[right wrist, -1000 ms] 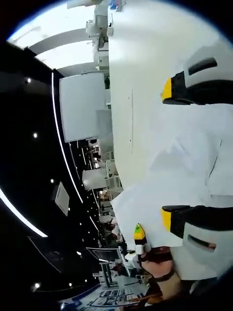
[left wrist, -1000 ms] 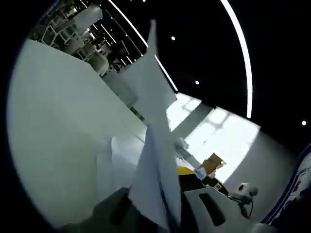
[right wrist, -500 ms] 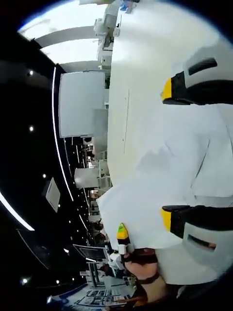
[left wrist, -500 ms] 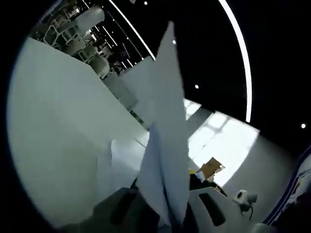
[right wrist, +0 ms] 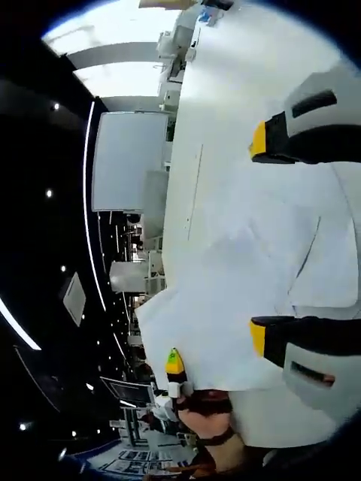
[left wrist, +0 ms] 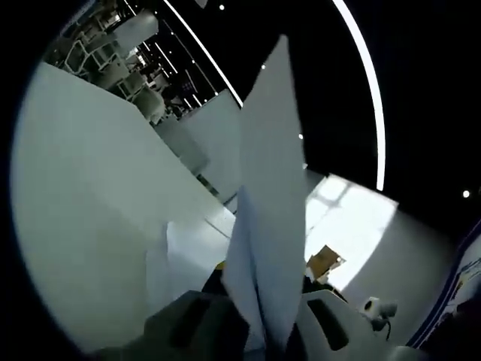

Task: Organize the stack of printing papers by aligning and flattening the scattered papers on the table

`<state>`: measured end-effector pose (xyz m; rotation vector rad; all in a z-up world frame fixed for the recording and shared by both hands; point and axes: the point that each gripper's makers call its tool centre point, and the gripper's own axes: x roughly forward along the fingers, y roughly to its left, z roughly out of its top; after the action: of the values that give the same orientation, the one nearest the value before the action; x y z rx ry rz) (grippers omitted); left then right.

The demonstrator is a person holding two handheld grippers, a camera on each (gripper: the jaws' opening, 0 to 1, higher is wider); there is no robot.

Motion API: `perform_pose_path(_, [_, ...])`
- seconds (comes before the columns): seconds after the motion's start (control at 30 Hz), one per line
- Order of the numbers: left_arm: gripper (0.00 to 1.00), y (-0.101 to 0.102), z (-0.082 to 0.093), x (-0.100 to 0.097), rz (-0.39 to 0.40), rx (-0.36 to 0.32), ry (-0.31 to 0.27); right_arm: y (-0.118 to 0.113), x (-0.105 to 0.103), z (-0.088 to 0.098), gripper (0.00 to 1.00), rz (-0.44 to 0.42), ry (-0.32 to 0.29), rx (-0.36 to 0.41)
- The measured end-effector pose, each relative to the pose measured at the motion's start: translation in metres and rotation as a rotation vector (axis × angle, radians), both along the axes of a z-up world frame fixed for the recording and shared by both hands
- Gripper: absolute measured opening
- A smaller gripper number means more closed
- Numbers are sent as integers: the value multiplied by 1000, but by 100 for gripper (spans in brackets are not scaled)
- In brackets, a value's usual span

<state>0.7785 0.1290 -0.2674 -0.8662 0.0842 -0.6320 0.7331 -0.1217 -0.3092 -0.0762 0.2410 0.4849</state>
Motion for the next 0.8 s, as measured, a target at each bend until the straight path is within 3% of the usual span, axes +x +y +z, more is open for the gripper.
perform_pose_path(0.8, [7, -1, 3, -3, 4, -9, -6, 4, 1, 9, 77, 6, -17, -11])
